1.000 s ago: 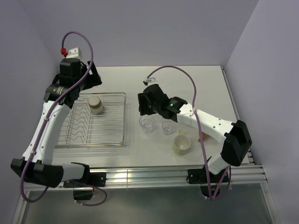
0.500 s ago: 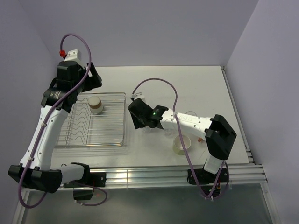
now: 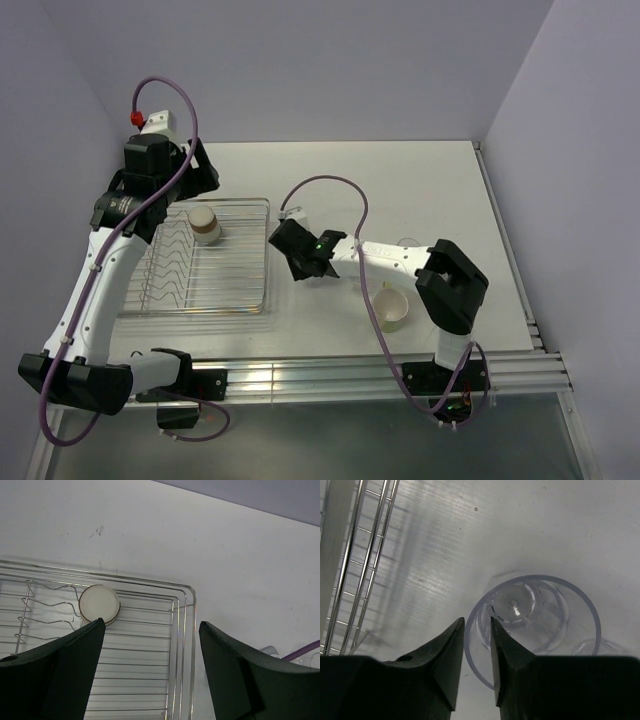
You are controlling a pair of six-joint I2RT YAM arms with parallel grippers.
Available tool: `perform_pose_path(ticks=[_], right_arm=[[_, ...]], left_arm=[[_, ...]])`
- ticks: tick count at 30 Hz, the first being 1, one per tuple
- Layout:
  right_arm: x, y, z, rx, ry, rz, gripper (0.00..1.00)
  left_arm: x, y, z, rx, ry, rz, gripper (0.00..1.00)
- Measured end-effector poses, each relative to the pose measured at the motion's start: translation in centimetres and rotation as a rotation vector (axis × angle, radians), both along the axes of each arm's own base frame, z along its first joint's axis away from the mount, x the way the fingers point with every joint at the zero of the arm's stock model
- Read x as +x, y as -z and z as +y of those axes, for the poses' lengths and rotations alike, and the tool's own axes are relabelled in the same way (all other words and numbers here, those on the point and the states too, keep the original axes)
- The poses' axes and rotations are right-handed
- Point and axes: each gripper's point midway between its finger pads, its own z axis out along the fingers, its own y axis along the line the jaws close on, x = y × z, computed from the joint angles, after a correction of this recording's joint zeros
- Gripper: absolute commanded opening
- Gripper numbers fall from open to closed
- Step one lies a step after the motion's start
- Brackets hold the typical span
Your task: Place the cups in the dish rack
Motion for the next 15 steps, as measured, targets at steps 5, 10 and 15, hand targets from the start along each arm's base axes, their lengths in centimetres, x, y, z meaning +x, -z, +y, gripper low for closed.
perform_pose_path(ticks=[5,10,15], right_arm=[[0.2,0.5,-0.2,-0.026,-0.001,-0.002,0.0],[0.5,-0.1,-0.6,-0.042,0.009,-0.009,0.0],[2.4,-3.4,-0.1,-0.005,0.023,-0.037,0.0]], left_arm=[[-0.1,0.5,0.0,0.001,0.0,0.008,0.81],[-0.1,0.9,0.0,0.002,0.0,0.017,0.79],[-0.1,0.9,-0.6,-0.019,0.027,0.017,0.85]])
